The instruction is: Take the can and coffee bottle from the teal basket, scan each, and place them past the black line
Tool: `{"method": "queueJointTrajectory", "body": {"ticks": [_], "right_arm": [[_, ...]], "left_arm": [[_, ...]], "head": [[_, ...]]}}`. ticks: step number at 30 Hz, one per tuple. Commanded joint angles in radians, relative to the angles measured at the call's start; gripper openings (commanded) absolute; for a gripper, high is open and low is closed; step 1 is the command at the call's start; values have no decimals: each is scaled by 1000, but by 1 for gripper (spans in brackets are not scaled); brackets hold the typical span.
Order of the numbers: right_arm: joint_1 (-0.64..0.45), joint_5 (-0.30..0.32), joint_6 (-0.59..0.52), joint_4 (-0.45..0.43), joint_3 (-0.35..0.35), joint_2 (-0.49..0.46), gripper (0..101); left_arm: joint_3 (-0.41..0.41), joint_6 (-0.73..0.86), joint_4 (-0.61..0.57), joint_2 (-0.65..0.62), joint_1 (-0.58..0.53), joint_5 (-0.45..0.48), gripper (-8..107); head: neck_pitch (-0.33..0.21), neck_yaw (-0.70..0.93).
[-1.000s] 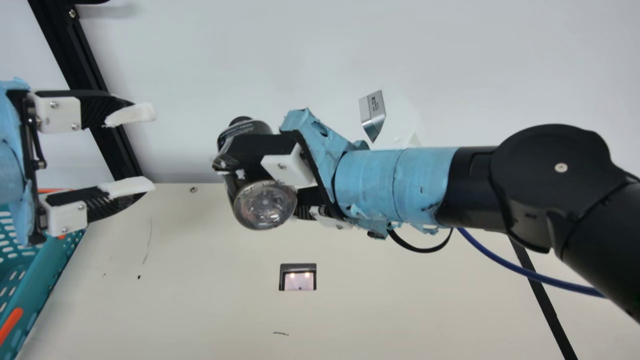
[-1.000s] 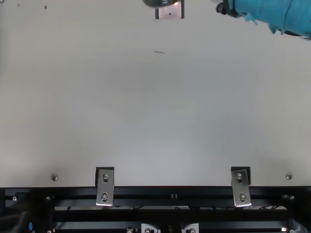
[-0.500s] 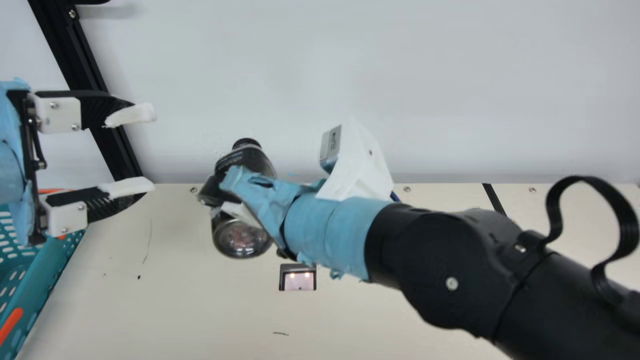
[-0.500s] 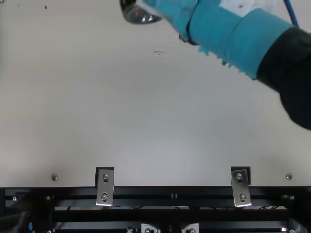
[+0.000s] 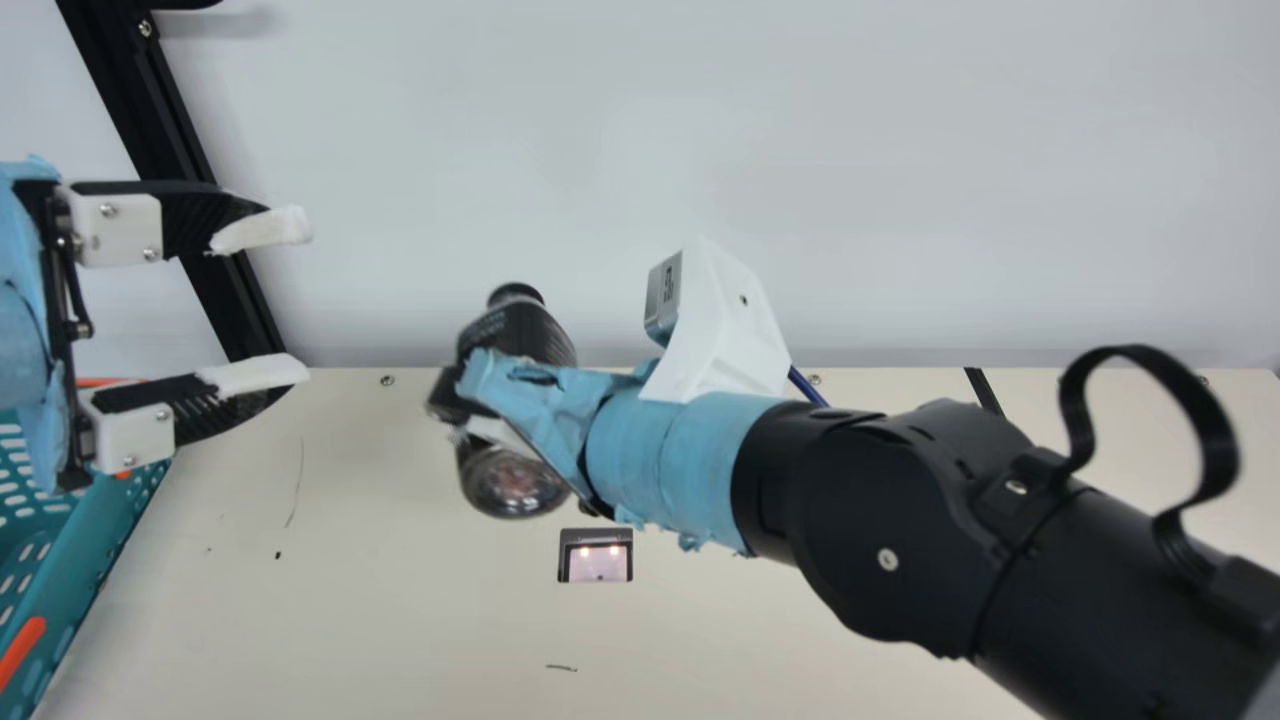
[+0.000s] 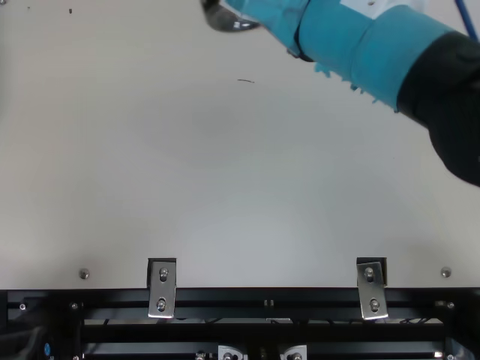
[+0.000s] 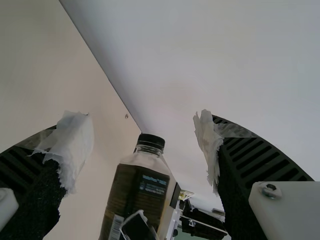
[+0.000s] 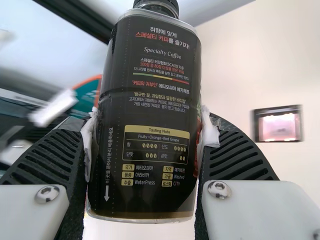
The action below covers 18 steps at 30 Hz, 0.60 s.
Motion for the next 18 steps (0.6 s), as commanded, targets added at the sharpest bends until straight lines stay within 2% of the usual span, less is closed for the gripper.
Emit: {"method": "queueJointTrajectory", "body": {"ticks": [1, 10, 14, 18], "right_arm": [[-3, 8, 14, -115, 13, 15, 0], [8, 35, 109, -347, 28, 80, 0], [14, 55, 129, -402, 10, 113, 0], [11, 73, 121, -416, -15, 153, 0]], "left_arm": [[0, 0, 0, 0, 0, 0, 90], [0, 0, 0, 0, 0, 0, 90], [0, 0, 0, 0, 0, 0, 90], [0, 0, 0, 0, 0, 0, 90]], "head": [[-27, 2], [-27, 2], [-27, 2], [-27, 2]]}}
